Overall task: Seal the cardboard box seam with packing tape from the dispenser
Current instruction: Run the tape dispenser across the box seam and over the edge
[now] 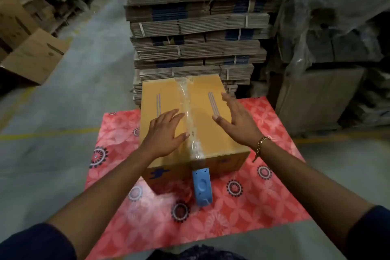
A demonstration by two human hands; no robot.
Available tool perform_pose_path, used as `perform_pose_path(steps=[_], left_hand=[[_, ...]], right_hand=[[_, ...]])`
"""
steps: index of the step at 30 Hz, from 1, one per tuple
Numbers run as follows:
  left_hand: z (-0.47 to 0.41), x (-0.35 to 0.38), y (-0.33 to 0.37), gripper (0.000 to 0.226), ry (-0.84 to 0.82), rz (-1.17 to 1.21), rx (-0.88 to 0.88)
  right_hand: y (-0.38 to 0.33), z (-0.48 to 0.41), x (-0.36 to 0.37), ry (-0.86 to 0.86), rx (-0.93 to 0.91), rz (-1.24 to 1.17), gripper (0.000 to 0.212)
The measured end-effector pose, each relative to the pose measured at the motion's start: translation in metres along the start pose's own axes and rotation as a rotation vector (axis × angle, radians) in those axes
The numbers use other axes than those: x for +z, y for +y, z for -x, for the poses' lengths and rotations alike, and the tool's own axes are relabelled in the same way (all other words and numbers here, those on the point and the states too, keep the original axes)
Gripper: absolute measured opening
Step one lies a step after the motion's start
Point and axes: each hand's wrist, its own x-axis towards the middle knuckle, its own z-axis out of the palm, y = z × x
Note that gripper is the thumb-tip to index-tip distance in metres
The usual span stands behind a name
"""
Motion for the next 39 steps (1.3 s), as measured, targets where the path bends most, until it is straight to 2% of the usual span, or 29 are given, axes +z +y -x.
perform_pose_path(steps=[7,11,14,17,20,23,26,31,35,39], left_hand=[[-0.004,0.027,-0.029,0.082,-0.168,-0.046,0.134],[-0.005,0.052,-0.035,0.088,-0.237,-0.099,0.343],[-0.008,0.073,-0.036,0.094,-0.277,-0.21,0.492],[-0.011,0.088,-0.04,0.097,-0.261,-0.308,0.61],[-0.013,0.099,-0.048,0.087,-0.188,-0.351,0.661],[-0.013,0.101,-0.047,0.079,-0.141,-0.326,0.659],[-0.014,0.101,-0.048,0.08,-0.143,-0.329,0.669],[-0.015,0.103,-0.05,0.083,-0.125,-0.319,0.671],[-0.016,0.106,-0.052,0.089,-0.159,-0.297,0.662],[-0.014,0.11,-0.049,0.08,-0.12,-0.327,0.641]], right_hand=[[0.002,0.052,0.051,0.035,0.156,-0.18,0.065],[0.0,0.091,0.085,0.114,0.28,-0.243,0.064],[-0.003,0.121,0.114,0.145,0.411,-0.258,0.078],[-0.009,0.144,0.142,0.078,0.549,-0.268,0.103],[-0.016,0.154,0.166,-0.055,0.616,-0.221,0.12],[-0.021,0.153,0.182,-0.078,0.657,-0.231,0.125],[-0.027,0.152,0.191,-0.025,0.659,-0.26,0.11],[-0.038,0.168,0.188,0.07,0.63,-0.29,0.063],[-0.048,0.175,0.183,0.088,0.646,-0.257,0.054],[-0.055,0.174,0.181,0.089,0.68,-0.16,0.052]])
